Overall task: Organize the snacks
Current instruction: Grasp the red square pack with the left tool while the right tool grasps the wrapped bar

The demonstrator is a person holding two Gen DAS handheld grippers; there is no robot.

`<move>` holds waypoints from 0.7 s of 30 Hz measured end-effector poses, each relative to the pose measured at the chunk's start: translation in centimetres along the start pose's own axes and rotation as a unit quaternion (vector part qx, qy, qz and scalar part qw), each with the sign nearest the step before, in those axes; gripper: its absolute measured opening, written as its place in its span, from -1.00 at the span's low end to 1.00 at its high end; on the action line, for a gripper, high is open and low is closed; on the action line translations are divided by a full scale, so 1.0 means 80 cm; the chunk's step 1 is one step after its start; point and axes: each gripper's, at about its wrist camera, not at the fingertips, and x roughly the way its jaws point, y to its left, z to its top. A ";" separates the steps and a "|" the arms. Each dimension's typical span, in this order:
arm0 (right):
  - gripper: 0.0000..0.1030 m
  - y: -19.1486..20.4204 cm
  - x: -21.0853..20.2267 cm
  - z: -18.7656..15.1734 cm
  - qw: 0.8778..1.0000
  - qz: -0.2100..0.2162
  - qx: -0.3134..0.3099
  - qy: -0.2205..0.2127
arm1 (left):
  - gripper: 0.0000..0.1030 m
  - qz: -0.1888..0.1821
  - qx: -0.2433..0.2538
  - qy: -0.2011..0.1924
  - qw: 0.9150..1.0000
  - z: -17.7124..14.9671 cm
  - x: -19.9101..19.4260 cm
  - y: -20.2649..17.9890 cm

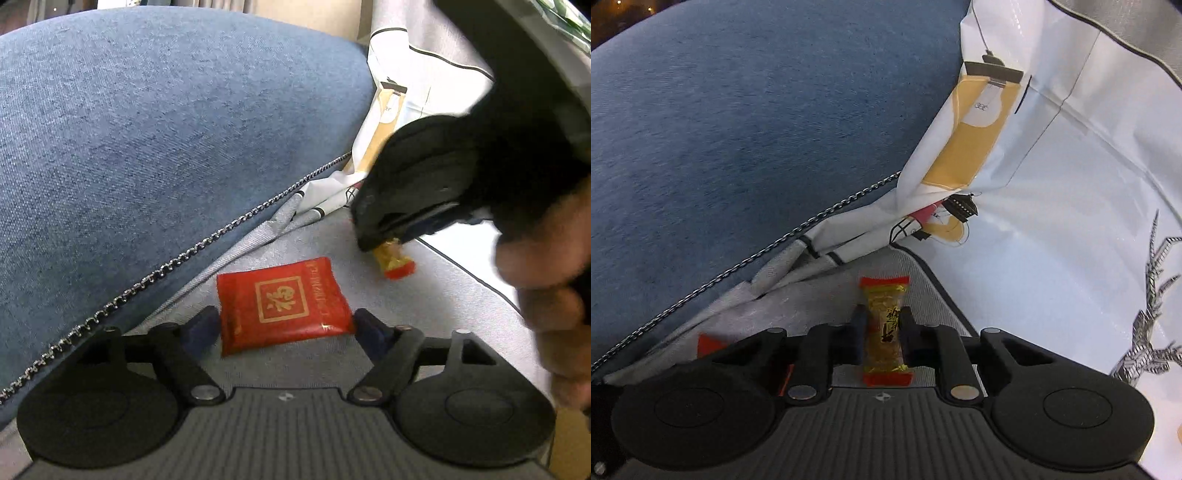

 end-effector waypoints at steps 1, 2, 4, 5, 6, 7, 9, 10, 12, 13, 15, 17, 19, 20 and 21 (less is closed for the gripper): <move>-0.66 -0.001 -0.008 -0.003 1.000 0.001 0.007 -0.003 | 0.46 -0.001 0.000 -0.001 1.000 0.000 0.000 0.001; -0.66 -0.003 -0.019 -0.006 1.000 -0.001 0.016 -0.008 | 0.46 -0.003 0.001 -0.002 1.000 0.000 -0.001 0.002; -0.66 -0.009 -0.048 -0.015 0.999 -0.013 0.036 -0.020 | 0.41 -0.009 0.001 -0.002 1.000 0.001 -0.006 0.009; -0.66 -0.011 -0.066 -0.021 0.998 -0.020 0.048 -0.027 | 0.39 -0.012 0.003 -0.002 1.000 0.000 -0.008 0.011; -0.66 -0.012 -0.086 -0.027 0.997 -0.030 0.059 -0.034 | 0.37 -0.015 0.005 -0.002 1.000 0.000 -0.010 0.013; -0.66 -0.013 -0.105 -0.034 0.996 -0.038 0.070 -0.040 | 0.36 -0.017 0.006 -0.002 1.000 0.000 -0.012 0.016; -0.66 -0.013 -0.149 -0.054 0.992 -0.052 0.102 -0.056 | 0.35 -0.023 0.010 -0.003 1.000 -0.001 -0.017 0.022; -0.66 -0.008 -0.171 -0.066 0.990 -0.060 0.115 -0.062 | 0.35 -0.023 0.013 -0.007 1.000 -0.003 -0.022 0.025; -0.66 0.006 -0.213 -0.093 0.985 -0.087 0.130 -0.074 | 0.35 -0.032 0.022 -0.004 0.999 -0.004 -0.023 0.029; -0.66 0.017 -0.232 -0.108 0.983 -0.102 0.129 -0.080 | 0.35 -0.037 0.025 0.001 0.999 -0.006 -0.018 0.030; -0.66 0.044 -0.266 -0.139 0.979 -0.128 0.131 -0.092 | 0.35 -0.043 0.044 0.005 0.998 -0.007 -0.017 0.031; -0.66 0.067 -0.298 -0.168 0.975 -0.135 0.147 -0.102 | 0.35 -0.049 0.057 0.018 0.997 -0.006 -0.022 0.035; -0.66 0.089 -0.320 -0.195 0.971 -0.134 0.167 -0.108 | 0.34 -0.067 0.071 0.040 0.994 -0.003 -0.032 0.043; -0.66 0.102 -0.329 -0.209 0.969 -0.131 0.179 -0.113 | 0.34 -0.076 0.081 0.047 0.993 -0.004 -0.039 0.046; -0.66 0.115 -0.341 -0.224 0.966 -0.125 0.192 -0.120 | 0.34 -0.086 0.098 0.053 0.990 -0.005 -0.049 0.051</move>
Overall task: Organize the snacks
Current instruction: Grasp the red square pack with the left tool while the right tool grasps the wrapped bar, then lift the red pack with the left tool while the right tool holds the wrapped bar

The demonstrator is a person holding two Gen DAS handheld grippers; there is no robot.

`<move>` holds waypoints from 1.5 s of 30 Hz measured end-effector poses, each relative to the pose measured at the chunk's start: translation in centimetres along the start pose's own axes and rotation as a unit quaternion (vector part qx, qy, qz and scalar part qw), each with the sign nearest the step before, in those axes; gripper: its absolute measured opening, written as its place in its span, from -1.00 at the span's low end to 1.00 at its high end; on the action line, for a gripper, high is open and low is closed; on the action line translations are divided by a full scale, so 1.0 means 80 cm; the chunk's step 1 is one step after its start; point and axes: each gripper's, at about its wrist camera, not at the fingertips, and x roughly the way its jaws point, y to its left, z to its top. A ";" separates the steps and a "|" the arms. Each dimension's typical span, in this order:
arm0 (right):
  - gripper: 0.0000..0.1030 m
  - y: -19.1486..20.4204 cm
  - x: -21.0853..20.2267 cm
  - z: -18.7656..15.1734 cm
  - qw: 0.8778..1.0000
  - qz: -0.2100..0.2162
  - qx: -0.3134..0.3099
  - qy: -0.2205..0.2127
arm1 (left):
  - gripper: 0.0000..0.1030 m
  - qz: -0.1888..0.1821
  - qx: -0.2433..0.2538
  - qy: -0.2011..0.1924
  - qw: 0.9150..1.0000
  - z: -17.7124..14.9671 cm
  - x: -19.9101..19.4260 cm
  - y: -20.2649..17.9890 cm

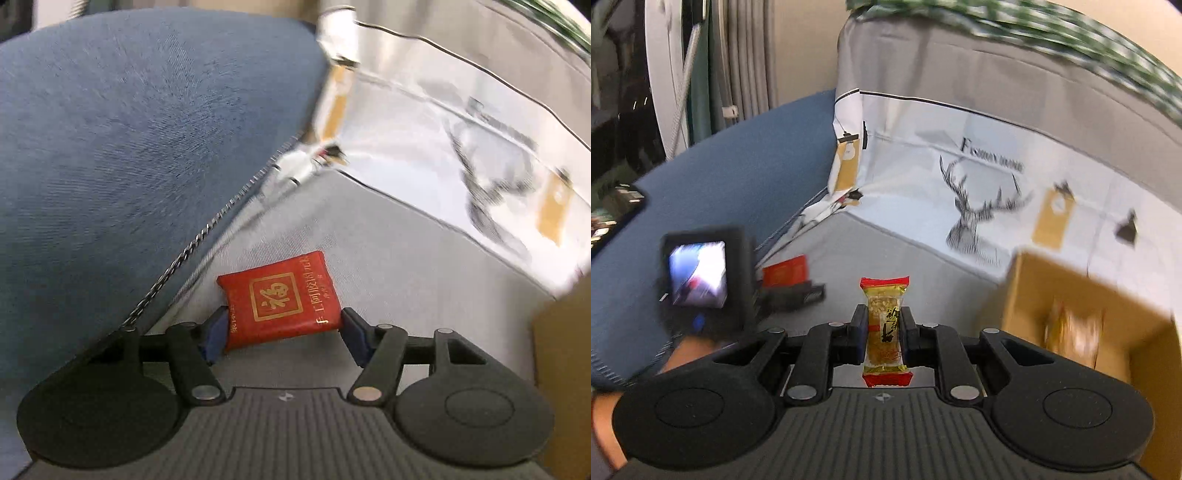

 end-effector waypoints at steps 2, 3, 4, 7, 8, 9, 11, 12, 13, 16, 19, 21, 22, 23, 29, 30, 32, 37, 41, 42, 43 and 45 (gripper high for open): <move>-0.66 0.010 -0.026 -0.028 1.000 0.014 0.022 -0.009 | 0.34 -0.016 0.037 0.006 0.999 -0.010 -0.024 0.006; -0.66 0.016 -0.036 -0.041 0.999 0.022 0.027 -0.012 | 0.34 -0.023 0.047 0.011 0.999 -0.018 -0.034 0.009; -0.66 0.023 -0.049 -0.055 0.999 0.027 0.028 -0.017 | 0.34 -0.031 0.057 0.019 0.998 -0.025 -0.047 0.014; -0.66 0.045 -0.065 -0.091 0.998 0.047 0.035 -0.019 | 0.34 -0.046 0.072 0.040 0.996 -0.046 -0.075 0.021; -0.65 0.050 -0.065 -0.101 0.998 0.055 0.039 -0.016 | 0.34 -0.052 0.075 0.051 0.995 -0.053 -0.083 0.021; -0.65 0.057 -0.065 -0.111 0.997 0.061 0.043 -0.017 | 0.34 -0.057 0.076 0.062 0.994 -0.059 -0.090 0.021; -0.65 0.068 -0.062 -0.131 0.996 0.070 0.053 -0.021 | 0.34 -0.068 0.083 0.072 0.992 -0.076 -0.107 0.019; -0.65 0.073 -0.059 -0.143 0.995 0.074 0.063 -0.024 | 0.34 -0.072 0.092 0.070 0.991 -0.082 -0.113 0.019; -0.65 0.078 -0.053 -0.157 0.994 0.079 0.074 -0.024 | 0.34 -0.076 0.103 0.070 0.989 -0.087 -0.119 0.019; -0.65 0.088 -0.029 -0.189 0.994 0.067 0.088 0.018 | 0.34 -0.101 0.120 0.081 0.984 -0.099 -0.125 0.017; -0.65 0.090 -0.015 -0.200 0.995 0.050 0.082 0.031 | 0.34 -0.116 0.111 0.108 0.981 -0.107 -0.116 0.017; -0.65 0.088 -0.007 -0.206 0.996 0.041 0.072 0.037 | 0.35 -0.122 0.088 0.125 0.981 -0.110 -0.110 0.021; -0.65 0.087 -0.002 -0.208 0.996 0.041 0.068 0.043 | 0.35 -0.123 0.081 0.124 0.981 -0.112 -0.112 0.022; -0.65 0.086 0.002 -0.210 0.996 0.041 0.068 0.050 | 0.35 -0.123 0.078 0.122 0.982 -0.111 -0.113 0.023; -0.62 0.078 0.016 -0.213 0.993 0.049 0.079 0.074 | 0.43 -0.117 0.077 0.116 0.983 -0.112 -0.113 0.022; -0.61 0.078 0.017 -0.211 0.993 0.050 0.079 0.075 | 0.53 -0.115 0.079 0.114 0.984 -0.113 -0.114 0.021; -0.61 0.079 0.017 -0.208 0.993 0.050 0.076 0.076 | 0.59 -0.110 0.083 0.109 0.984 -0.115 -0.115 0.019; -0.61 0.078 0.022 -0.205 0.993 0.052 0.072 0.077 | 0.74 -0.112 0.075 0.094 0.986 -0.118 -0.115 0.018; -0.60 0.076 0.022 -0.206 0.993 0.052 0.070 0.076 | 0.76 -0.112 0.078 0.084 0.987 -0.121 -0.114 0.015; -0.58 0.076 0.022 -0.206 0.993 0.053 0.070 0.076 | 0.79 -0.112 0.081 0.083 0.987 -0.122 -0.113 0.013; -0.57 0.076 0.022 -0.206 0.993 0.053 0.069 0.075 | 0.80 -0.111 0.085 0.082 0.987 -0.123 -0.113 0.012; -0.55 0.078 0.022 -0.207 0.994 0.053 0.064 0.073 | 0.83 -0.107 0.096 0.080 0.986 -0.125 -0.112 0.007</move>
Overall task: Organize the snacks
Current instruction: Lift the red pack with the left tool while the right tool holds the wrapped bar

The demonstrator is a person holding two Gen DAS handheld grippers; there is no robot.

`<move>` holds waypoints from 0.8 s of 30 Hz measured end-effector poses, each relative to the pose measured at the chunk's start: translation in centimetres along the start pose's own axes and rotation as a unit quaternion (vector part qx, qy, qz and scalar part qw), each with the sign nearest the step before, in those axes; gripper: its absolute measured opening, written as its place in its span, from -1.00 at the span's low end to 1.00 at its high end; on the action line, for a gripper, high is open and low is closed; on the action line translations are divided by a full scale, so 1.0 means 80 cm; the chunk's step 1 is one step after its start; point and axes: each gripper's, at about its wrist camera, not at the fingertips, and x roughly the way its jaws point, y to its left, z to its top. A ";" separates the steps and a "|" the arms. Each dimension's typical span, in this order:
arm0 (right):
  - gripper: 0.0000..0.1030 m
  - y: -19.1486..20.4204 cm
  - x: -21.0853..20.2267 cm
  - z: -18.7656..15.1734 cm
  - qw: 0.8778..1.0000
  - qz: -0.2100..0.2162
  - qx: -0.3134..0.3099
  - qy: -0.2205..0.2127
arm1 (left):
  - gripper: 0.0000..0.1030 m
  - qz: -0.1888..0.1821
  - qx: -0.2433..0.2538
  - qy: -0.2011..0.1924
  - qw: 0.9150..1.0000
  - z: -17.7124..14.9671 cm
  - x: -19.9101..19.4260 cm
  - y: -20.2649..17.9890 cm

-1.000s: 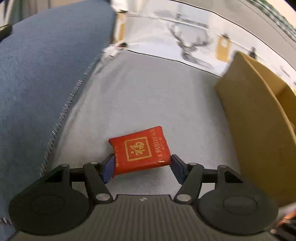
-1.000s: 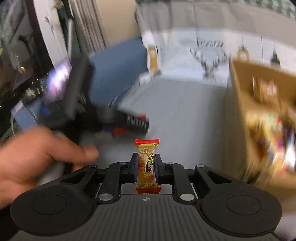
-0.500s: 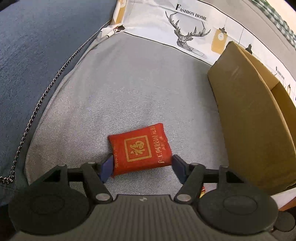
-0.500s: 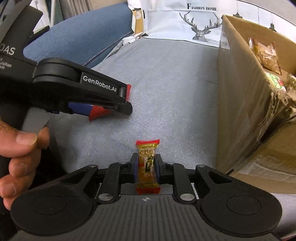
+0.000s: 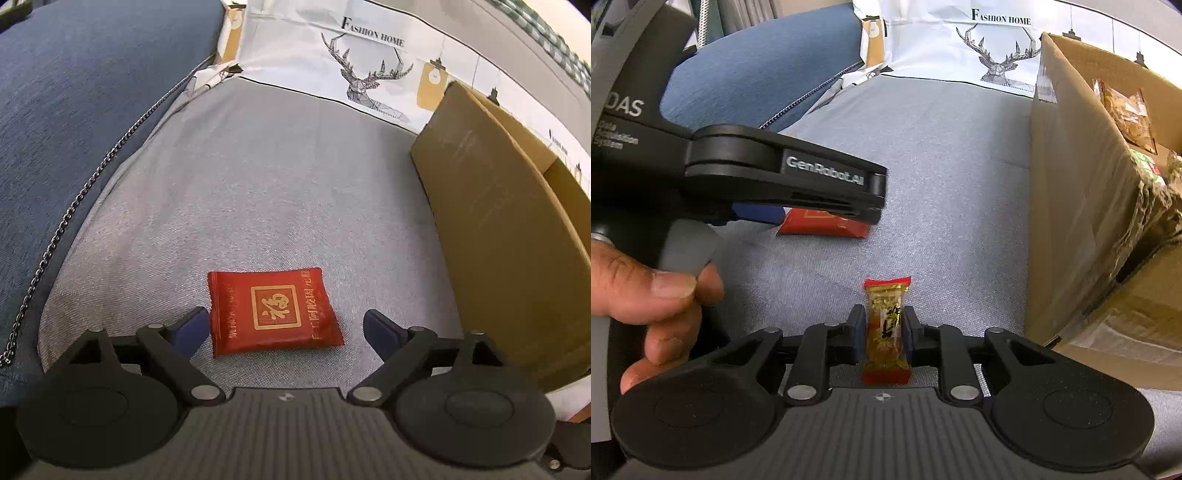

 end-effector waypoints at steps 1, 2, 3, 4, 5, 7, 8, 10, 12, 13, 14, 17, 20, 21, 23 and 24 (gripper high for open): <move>-0.55 0.000 0.000 -0.001 1.000 -0.001 -0.003 -0.001 | 0.85 0.002 0.007 0.000 1.000 -0.001 0.001 -0.003; -0.55 0.001 0.000 -0.002 1.000 -0.002 -0.007 -0.001 | 0.85 0.006 0.015 0.000 1.000 -0.002 0.002 -0.006; -0.55 0.001 0.000 -0.002 1.000 -0.003 -0.010 -0.002 | 0.86 0.010 0.022 0.000 1.000 -0.003 0.003 -0.009; -0.55 0.002 0.000 -0.003 1.000 -0.005 -0.014 -0.003 | 0.86 0.014 0.028 0.000 1.000 -0.004 0.005 -0.011; -0.55 0.004 0.000 -0.004 1.000 -0.006 -0.018 -0.004 | 0.86 0.017 0.034 -0.001 0.999 -0.005 0.006 -0.013; -0.55 0.006 0.000 -0.005 1.000 -0.009 -0.023 -0.004 | 0.86 0.021 0.041 -0.002 0.999 -0.007 0.007 -0.016; -0.55 0.007 0.001 -0.006 1.000 -0.010 -0.025 -0.005 | 0.86 0.023 0.044 -0.002 0.999 -0.007 0.008 -0.017; -0.55 0.008 0.001 -0.006 1.000 -0.011 -0.026 -0.005 | 0.83 0.026 0.046 -0.005 0.999 -0.008 0.009 -0.017; -0.55 0.009 0.001 -0.006 1.000 -0.013 -0.027 -0.006 | 0.78 0.031 0.048 -0.008 0.998 -0.008 0.009 -0.017; -0.55 0.010 0.001 -0.007 0.999 -0.014 -0.028 -0.006 | 0.70 0.035 0.048 -0.010 0.998 -0.008 0.009 -0.017; -0.55 0.010 0.001 -0.007 0.999 -0.014 -0.029 -0.006 | 0.66 0.039 0.050 -0.013 0.998 -0.008 0.009 -0.018; -0.55 0.012 0.000 -0.008 0.999 -0.017 -0.035 -0.008 | 0.44 0.047 0.053 -0.023 0.997 -0.008 0.008 -0.019; -0.57 0.015 0.000 -0.010 0.999 -0.021 -0.044 -0.011 | 0.12 0.049 0.048 -0.033 0.997 -0.007 0.005 -0.017; -0.58 0.015 0.000 -0.010 0.999 -0.022 -0.047 -0.012 | 0.03 0.047 0.043 -0.035 0.997 -0.006 0.004 -0.015; -0.60 0.019 -0.001 -0.012 0.998 -0.025 -0.051 -0.015 | -0.03 0.041 0.032 -0.037 0.998 -0.004 0.002 -0.011; -0.61 0.019 -0.001 -0.012 0.998 -0.026 -0.052 -0.016 | -0.04 0.039 0.028 -0.036 0.998 -0.003 0.002 -0.009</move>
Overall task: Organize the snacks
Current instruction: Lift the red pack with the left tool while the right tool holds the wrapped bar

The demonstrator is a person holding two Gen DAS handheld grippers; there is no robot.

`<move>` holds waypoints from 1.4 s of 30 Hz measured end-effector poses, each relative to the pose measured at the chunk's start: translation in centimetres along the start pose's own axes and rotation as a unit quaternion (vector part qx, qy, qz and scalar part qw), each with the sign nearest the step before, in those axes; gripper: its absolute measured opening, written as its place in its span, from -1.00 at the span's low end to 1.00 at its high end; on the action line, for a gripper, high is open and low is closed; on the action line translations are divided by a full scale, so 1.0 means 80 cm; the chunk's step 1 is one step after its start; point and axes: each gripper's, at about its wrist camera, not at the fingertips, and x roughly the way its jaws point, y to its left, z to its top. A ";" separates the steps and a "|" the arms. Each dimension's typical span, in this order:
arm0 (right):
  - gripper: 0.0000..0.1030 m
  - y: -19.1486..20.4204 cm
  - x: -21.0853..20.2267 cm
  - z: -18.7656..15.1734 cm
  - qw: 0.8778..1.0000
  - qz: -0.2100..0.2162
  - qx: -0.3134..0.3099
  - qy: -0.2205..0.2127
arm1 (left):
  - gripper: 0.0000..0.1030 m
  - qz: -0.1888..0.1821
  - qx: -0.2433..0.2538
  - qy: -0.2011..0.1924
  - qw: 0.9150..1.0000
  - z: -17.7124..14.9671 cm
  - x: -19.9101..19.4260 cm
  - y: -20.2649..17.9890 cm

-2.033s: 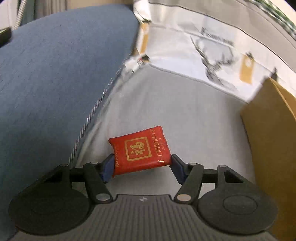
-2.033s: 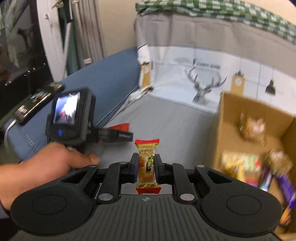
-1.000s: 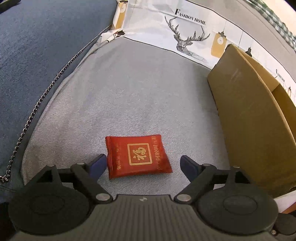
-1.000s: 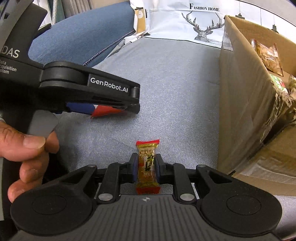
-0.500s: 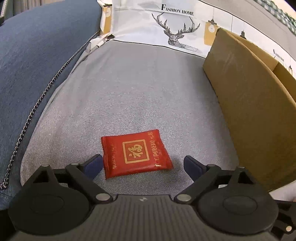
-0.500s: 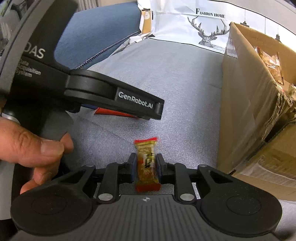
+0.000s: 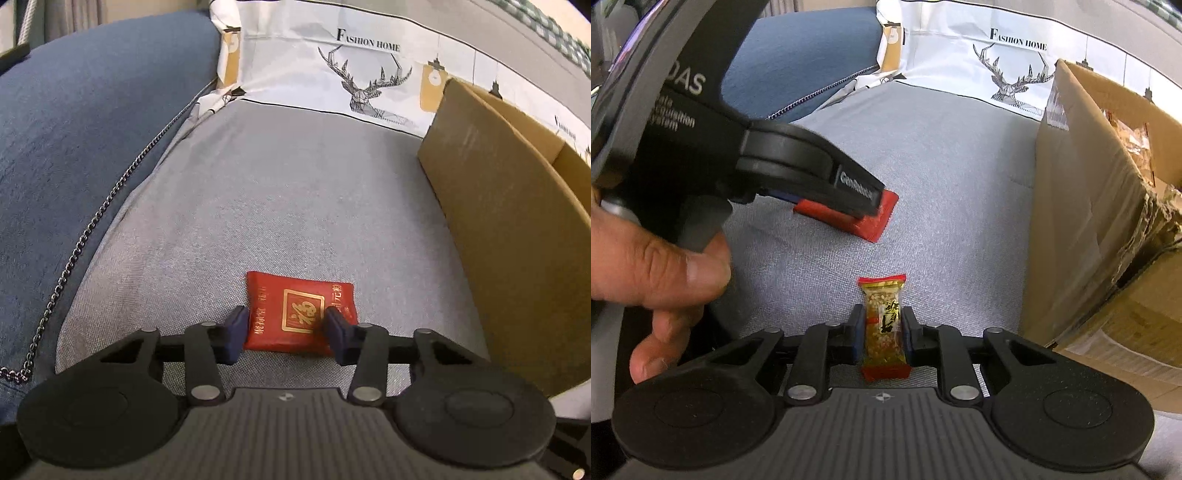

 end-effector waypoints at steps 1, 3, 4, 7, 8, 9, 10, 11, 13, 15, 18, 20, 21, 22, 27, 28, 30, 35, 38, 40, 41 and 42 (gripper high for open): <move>-0.61 0.000 -0.001 -0.001 1.000 -0.001 -0.001 -0.001 | -0.04 -0.001 -0.003 0.001 1.000 0.001 0.000 0.001; -0.61 0.000 -0.002 -0.001 1.000 -0.003 0.000 -0.001 | -0.04 -0.005 -0.009 0.002 1.000 0.001 0.000 0.004; -0.61 0.001 -0.002 -0.001 1.000 -0.004 0.000 0.000 | -0.01 -0.009 -0.015 0.004 1.000 0.002 0.000 0.006; -0.61 0.002 -0.003 0.001 1.000 -0.007 -0.003 0.004 | 0.34 -0.018 -0.036 0.006 0.999 0.004 0.000 0.013; -0.61 0.004 -0.003 0.002 1.000 -0.008 -0.003 0.006 | 0.43 -0.018 -0.042 0.004 0.999 0.004 0.000 0.015; -0.61 0.006 -0.002 0.003 1.000 -0.010 -0.003 0.007 | 0.58 -0.017 -0.047 0.003 0.999 0.005 -0.001 0.017; -0.61 0.006 -0.002 0.003 1.000 -0.011 -0.002 0.008 | 0.66 -0.015 -0.049 0.004 0.999 0.005 0.000 0.018; -0.61 0.007 -0.002 0.003 1.000 -0.013 -0.001 0.010 | 0.67 -0.013 -0.050 0.007 0.999 0.006 0.002 0.018; -0.60 0.008 -0.002 0.004 1.000 -0.016 0.003 0.012 | 0.76 -0.008 -0.047 0.009 0.999 0.006 0.004 0.016; -0.60 0.007 -0.004 0.004 1.000 -0.019 0.006 0.014 | 0.88 -0.009 -0.033 0.011 0.999 0.005 0.006 0.010; -0.60 0.008 -0.004 0.003 1.000 -0.023 0.009 0.016 | 0.95 -0.003 -0.004 0.011 1.000 0.002 0.012 -0.003; -0.60 0.009 -0.005 0.002 0.999 -0.027 0.010 0.016 | 0.98 0.001 0.017 0.011 1.000 0.001 0.017 -0.011; -0.60 0.009 -0.004 0.003 0.999 -0.028 0.010 0.017 | 0.98 0.005 0.029 0.009 1.000 -0.001 0.018 -0.016; -0.60 0.010 -0.004 0.004 0.999 -0.030 0.011 0.017 | 0.98 0.009 0.037 0.007 0.999 -0.002 0.020 -0.020; -0.60 0.014 -0.002 0.004 0.999 -0.036 0.007 0.015 | 0.53 0.022 0.055 -0.017 0.998 -0.003 0.019 -0.025; -0.59 0.015 -0.002 0.004 0.999 -0.037 0.006 0.014 | 0.42 0.022 0.054 -0.021 0.998 -0.003 0.018 -0.023; -0.60 0.017 -0.003 0.004 0.999 -0.040 0.006 0.011 | 0.30 0.017 0.046 -0.024 0.999 -0.003 0.015 -0.019; -0.61 0.020 -0.007 0.003 0.999 -0.043 0.011 0.003 | 0.25 0.000 0.018 -0.039 0.999 0.002 0.003 -0.005; -0.61 0.022 -0.014 0.007 0.999 -0.040 0.014 -0.009 | 0.25 -0.013 0.002 -0.055 0.998 0.004 -0.009 0.003; -0.61 0.022 -0.020 0.009 0.999 -0.039 0.019 -0.016 | 0.25 -0.025 -0.011 -0.065 0.998 0.006 -0.016 0.009; -0.61 0.022 -0.023 0.010 0.999 -0.039 0.020 -0.020 | 0.25 -0.032 -0.017 -0.069 0.997 0.007 -0.020 0.012; -0.61 0.021 -0.026 0.011 0.999 -0.038 0.022 -0.024 | 0.25 -0.038 -0.021 -0.075 0.996 0.008 -0.025 0.015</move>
